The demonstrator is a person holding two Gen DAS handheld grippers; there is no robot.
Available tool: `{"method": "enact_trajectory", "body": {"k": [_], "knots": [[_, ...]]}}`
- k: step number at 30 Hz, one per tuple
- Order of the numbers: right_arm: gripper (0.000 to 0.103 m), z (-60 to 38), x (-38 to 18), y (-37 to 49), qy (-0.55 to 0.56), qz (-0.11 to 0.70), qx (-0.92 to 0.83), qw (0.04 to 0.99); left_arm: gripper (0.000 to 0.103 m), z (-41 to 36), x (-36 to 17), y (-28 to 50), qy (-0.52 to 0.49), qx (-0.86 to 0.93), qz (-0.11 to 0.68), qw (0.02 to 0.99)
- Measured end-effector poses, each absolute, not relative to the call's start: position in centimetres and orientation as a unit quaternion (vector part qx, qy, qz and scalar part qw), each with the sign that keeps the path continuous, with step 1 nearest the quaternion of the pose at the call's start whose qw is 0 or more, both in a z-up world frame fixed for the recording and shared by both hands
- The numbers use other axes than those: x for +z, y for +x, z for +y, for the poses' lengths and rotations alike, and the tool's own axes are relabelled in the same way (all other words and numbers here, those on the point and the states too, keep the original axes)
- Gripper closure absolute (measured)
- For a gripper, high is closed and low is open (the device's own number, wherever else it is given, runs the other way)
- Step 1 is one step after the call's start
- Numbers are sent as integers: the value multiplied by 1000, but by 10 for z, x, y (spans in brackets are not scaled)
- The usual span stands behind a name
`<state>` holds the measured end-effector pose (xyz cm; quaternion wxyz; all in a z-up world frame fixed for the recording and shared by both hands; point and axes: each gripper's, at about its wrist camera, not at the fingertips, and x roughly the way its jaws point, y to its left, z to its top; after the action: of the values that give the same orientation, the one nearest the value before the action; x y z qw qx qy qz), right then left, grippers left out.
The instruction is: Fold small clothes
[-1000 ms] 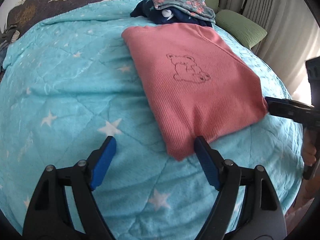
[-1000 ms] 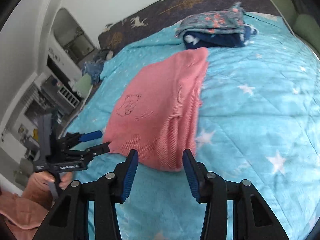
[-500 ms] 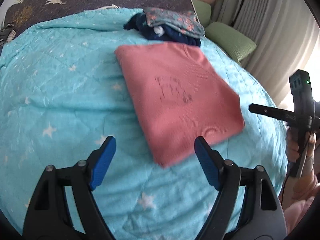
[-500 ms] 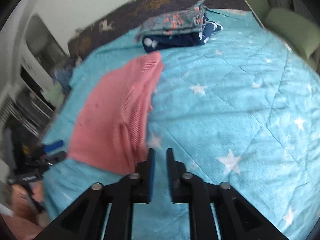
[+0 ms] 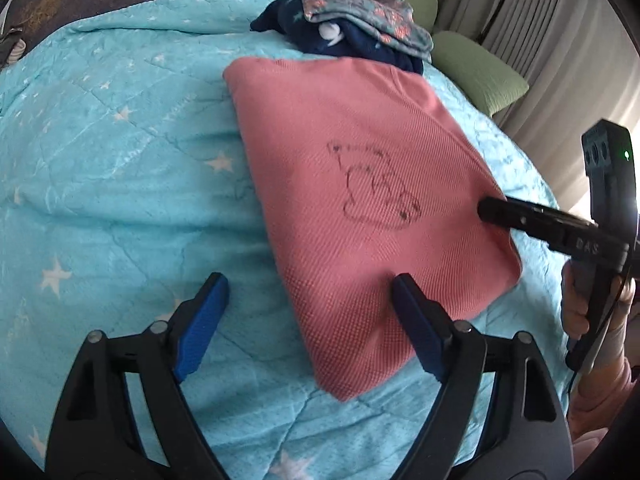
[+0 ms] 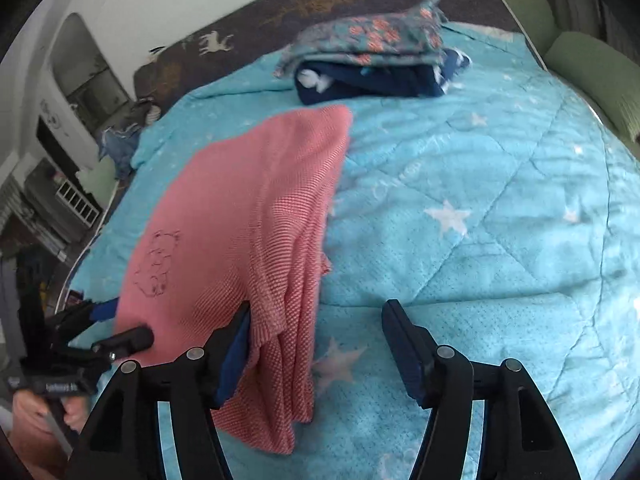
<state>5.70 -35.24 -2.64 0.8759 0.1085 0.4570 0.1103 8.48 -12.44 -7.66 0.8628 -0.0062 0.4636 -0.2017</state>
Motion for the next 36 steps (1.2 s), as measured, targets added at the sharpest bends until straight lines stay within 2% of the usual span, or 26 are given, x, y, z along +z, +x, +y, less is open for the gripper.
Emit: {"method": "enact_trajectory", "body": {"k": [5, 19, 27, 33, 34, 35, 36], "knots": [[37, -368, -22, 80, 217, 454, 180, 846, 19, -133, -73, 100, -17, -210, 461, 862], [37, -352, -43, 154, 214, 494, 209, 817, 19, -146, -72, 145, -1, -229, 463, 857], [37, -348, -50, 177, 219, 496, 231, 808, 12, -143, -83, 170, -26, -255, 470, 844], [38, -340, -53, 190, 206, 489, 240, 813, 12, -146, -85, 187, -31, -275, 468, 839], [41, -339, -53, 192, 205, 488, 241, 813, 12, -147, -85, 190, -31, -277, 467, 839], [47, -337, -54, 194, 204, 487, 241, 814, 20, -148, -84, 191, -29, -280, 466, 839], [62, -336, -54, 196, 201, 488, 238, 815, 31, -149, -83, 192, -24, -282, 464, 840]]}}
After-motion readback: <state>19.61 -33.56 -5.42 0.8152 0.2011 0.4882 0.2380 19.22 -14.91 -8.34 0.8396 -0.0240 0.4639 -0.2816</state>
